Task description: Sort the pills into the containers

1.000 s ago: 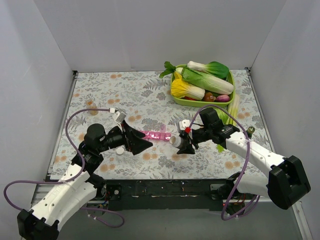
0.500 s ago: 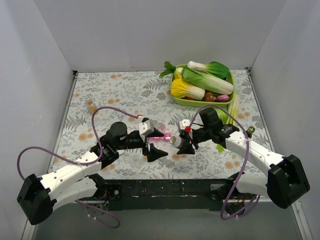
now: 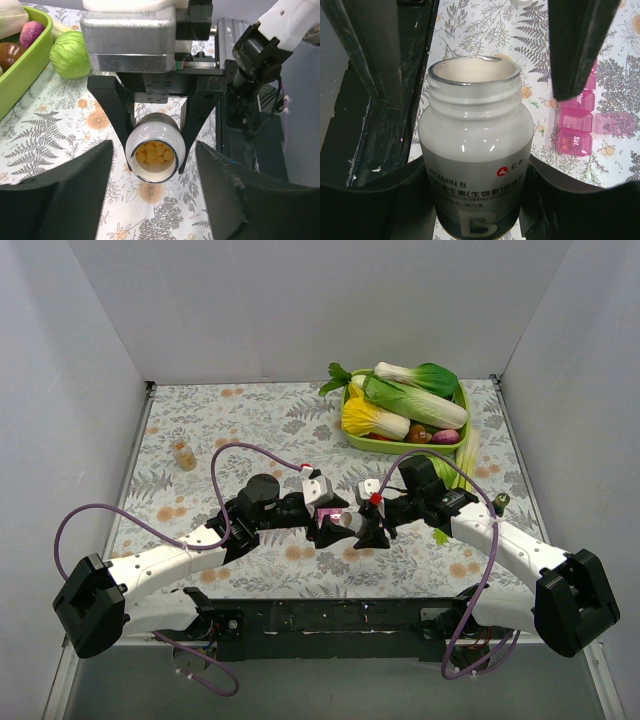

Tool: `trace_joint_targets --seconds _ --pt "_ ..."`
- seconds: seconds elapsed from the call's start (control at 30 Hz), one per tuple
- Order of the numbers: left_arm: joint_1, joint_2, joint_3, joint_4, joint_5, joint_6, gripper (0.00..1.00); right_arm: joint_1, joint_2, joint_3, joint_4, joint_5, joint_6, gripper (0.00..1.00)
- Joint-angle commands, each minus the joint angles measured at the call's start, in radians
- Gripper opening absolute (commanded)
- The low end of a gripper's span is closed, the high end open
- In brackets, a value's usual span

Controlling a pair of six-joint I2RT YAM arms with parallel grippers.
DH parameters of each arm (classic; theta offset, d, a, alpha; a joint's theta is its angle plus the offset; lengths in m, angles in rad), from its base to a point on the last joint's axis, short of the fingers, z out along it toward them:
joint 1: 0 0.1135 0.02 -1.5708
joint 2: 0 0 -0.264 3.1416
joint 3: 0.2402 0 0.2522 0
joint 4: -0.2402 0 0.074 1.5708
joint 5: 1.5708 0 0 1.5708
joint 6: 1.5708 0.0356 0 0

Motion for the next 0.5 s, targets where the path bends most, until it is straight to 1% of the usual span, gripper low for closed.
trace_joint_targets --seconds 0.0,0.07,0.17,0.2,0.3,0.33,0.37,0.47 --pt "-0.015 0.012 0.042 0.002 -0.022 0.022 0.61 -0.002 -0.005 -0.004 0.03 -0.037 0.005 0.07" --pt "-0.017 0.02 0.047 -0.012 -0.023 0.025 0.57 -0.002 -0.003 -0.004 0.03 -0.035 0.002 0.07" --pt "-0.018 0.029 0.056 -0.019 -0.02 0.025 0.42 -0.002 0.0 -0.002 0.03 -0.035 0.005 0.07" --pt "-0.018 0.031 0.056 -0.021 -0.02 0.024 0.31 -0.002 0.0 -0.001 0.028 -0.035 0.005 0.07" --pt "-0.018 0.031 0.054 -0.028 -0.016 0.024 0.17 -0.002 -0.003 -0.002 0.028 -0.035 0.004 0.07" --pt "-0.018 0.031 0.054 -0.039 -0.014 0.024 0.05 -0.002 -0.003 -0.002 0.028 -0.035 0.002 0.07" --pt "-0.018 0.029 0.056 -0.044 -0.013 0.018 0.0 -0.002 -0.005 -0.004 0.03 -0.035 0.004 0.08" --pt "-0.018 0.022 0.048 -0.056 -0.008 -0.016 0.0 -0.002 -0.005 -0.005 0.03 -0.034 0.004 0.11"
